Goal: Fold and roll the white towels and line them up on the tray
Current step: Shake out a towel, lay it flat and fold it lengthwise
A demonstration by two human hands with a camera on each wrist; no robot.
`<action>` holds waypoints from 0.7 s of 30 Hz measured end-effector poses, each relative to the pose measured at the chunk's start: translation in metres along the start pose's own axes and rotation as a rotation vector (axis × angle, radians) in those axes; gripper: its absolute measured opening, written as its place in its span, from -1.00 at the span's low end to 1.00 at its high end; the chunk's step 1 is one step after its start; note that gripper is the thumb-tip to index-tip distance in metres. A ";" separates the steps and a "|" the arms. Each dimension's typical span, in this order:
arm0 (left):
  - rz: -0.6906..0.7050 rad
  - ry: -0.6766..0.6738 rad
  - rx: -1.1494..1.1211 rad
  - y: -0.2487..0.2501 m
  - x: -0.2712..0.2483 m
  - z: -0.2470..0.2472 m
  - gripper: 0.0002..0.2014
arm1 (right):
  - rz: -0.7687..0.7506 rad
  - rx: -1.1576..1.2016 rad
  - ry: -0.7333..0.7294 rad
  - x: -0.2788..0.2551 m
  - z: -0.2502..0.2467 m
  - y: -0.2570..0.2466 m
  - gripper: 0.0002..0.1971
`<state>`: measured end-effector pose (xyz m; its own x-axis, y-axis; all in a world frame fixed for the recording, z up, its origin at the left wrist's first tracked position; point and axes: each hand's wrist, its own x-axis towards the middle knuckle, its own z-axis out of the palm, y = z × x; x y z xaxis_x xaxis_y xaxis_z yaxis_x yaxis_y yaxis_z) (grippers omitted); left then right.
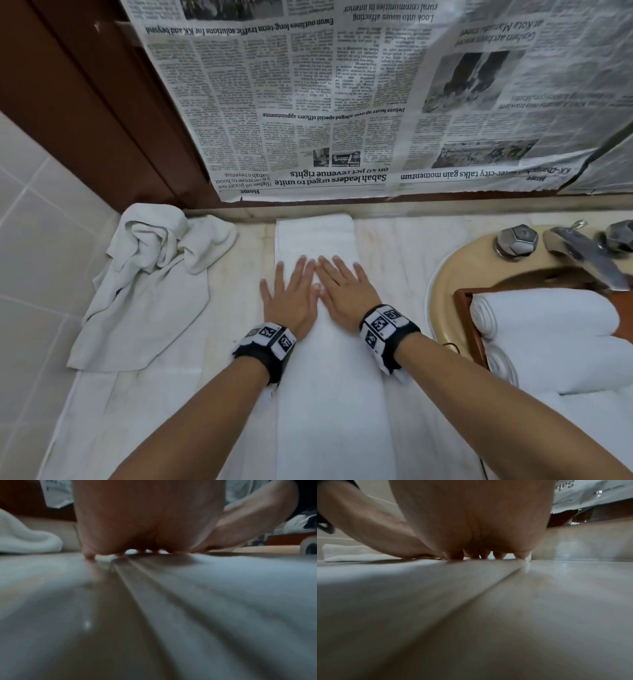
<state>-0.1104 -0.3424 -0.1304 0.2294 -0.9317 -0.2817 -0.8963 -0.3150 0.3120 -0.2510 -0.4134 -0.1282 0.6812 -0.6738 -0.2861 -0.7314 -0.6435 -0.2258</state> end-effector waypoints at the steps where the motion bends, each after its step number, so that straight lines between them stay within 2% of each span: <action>1: -0.024 -0.007 0.006 -0.004 0.007 -0.001 -0.47 | 0.007 0.005 -0.003 0.006 -0.002 0.005 -0.40; 5: -0.105 -0.032 0.037 -0.031 0.026 -0.015 -0.47 | 0.124 0.052 -0.050 0.015 -0.016 0.032 -0.40; 8: -0.215 -0.020 -0.021 -0.047 0.032 -0.027 -0.45 | 0.215 0.074 0.015 0.015 -0.021 0.035 -0.40; 10: -0.139 0.039 -0.012 -0.043 0.033 -0.030 -0.45 | 0.153 0.041 0.054 0.019 -0.021 0.025 -0.41; 13: 0.041 0.014 0.052 -0.022 0.034 -0.023 -0.48 | 0.052 -0.009 0.021 0.034 -0.020 0.012 -0.41; 15: 0.057 -0.008 0.087 -0.015 0.043 -0.018 -0.47 | 0.072 -0.006 -0.010 0.046 -0.024 0.014 -0.41; 21: -0.133 -0.078 0.058 -0.032 0.076 -0.037 -0.42 | 0.251 0.074 0.007 0.054 -0.035 0.044 -0.37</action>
<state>-0.0506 -0.4103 -0.1286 0.3192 -0.8651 -0.3868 -0.8811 -0.4212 0.2149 -0.2455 -0.4908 -0.1207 0.4784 -0.8114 -0.3357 -0.8775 -0.4279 -0.2163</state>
